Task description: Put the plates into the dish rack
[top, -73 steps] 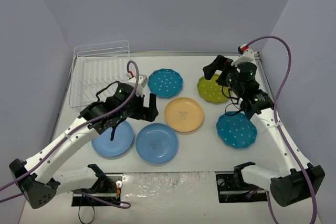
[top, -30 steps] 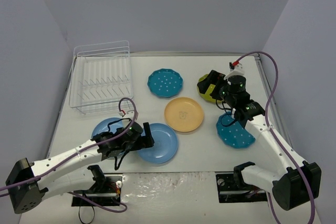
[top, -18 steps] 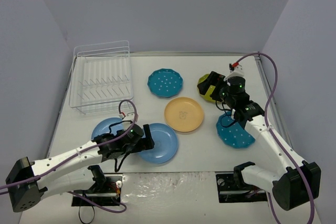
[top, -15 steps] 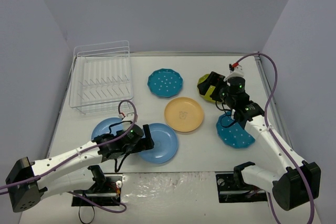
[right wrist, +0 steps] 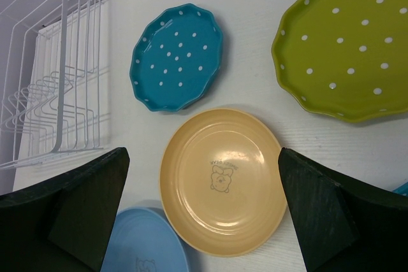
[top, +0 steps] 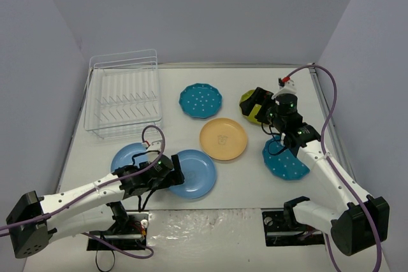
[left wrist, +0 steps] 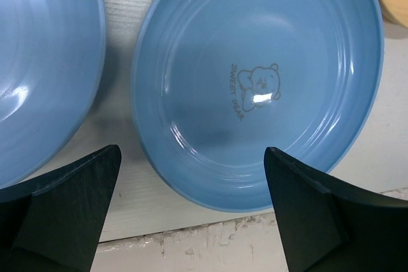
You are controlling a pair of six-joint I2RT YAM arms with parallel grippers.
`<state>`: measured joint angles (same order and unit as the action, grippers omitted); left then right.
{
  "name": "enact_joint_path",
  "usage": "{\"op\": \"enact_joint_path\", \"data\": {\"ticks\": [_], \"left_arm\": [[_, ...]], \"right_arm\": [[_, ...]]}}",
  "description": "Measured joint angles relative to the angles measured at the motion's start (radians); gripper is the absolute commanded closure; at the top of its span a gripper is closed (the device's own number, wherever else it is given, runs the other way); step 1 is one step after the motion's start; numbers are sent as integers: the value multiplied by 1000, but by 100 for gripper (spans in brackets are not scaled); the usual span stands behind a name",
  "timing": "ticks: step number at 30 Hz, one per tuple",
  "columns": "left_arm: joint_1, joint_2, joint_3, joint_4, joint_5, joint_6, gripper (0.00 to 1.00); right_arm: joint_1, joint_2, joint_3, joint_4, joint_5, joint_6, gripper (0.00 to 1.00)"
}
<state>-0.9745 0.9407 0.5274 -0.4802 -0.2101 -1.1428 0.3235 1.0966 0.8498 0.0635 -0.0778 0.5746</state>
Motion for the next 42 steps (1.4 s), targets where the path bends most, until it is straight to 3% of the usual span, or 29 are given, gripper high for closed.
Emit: {"op": "enact_joint_path", "data": {"ticks": [9, 20, 42], "left_arm": [[0, 22, -33, 39, 6, -18, 15], [0, 74, -51, 91, 26, -30, 46], [0, 86, -88, 104, 23, -93, 61]], "right_arm": [[5, 0, -11, 1, 5, 2, 0], [6, 0, -18, 1, 11, 2, 0], [10, -5, -33, 1, 11, 5, 0]]}}
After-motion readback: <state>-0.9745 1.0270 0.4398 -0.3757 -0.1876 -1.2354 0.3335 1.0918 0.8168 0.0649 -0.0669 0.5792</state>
